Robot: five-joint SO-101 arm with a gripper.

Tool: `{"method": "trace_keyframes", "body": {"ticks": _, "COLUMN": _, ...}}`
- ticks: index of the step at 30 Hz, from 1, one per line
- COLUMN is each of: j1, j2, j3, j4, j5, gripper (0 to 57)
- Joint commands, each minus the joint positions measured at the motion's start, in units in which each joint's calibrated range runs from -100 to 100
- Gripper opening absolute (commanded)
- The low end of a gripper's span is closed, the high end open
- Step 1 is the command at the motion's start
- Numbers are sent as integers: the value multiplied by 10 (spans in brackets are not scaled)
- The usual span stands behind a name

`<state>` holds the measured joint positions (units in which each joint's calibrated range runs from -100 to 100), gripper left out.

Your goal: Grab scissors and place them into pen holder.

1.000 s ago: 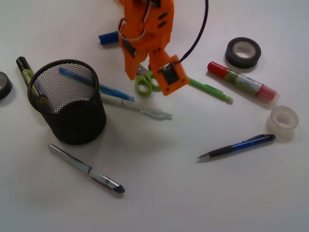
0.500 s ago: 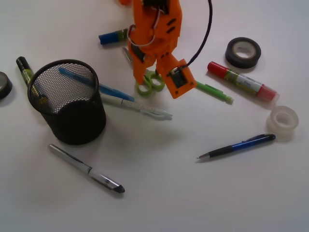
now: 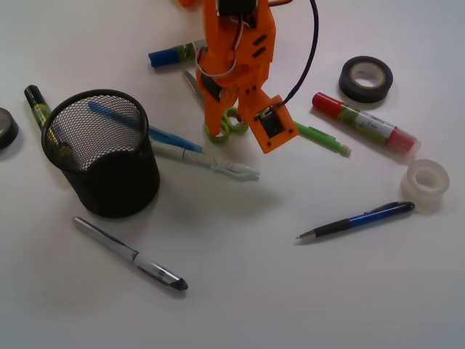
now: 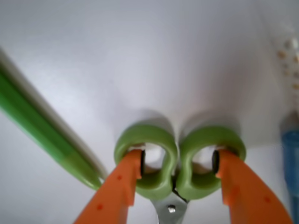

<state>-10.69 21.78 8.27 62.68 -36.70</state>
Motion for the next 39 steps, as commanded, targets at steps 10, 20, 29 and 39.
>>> {"method": "trace_keyframes", "body": {"ticks": 10, "j1": 13, "j2": 55, "j3": 2, "j4": -4, "j5": -5, "gripper": 113}}
{"method": "trace_keyframes", "body": {"ticks": 20, "j1": 11, "j2": 77, "j3": -5, "j4": -10, "j5": 4, "gripper": 2}}
{"method": "trace_keyframes", "body": {"ticks": 29, "j1": -2, "j2": -70, "j3": -55, "j4": 99, "j5": 24, "gripper": 2}}
{"method": "trace_keyframes", "body": {"ticks": 39, "j1": 12, "j2": -341, "j3": -102, "j4": 149, "j5": 7, "gripper": 2}}
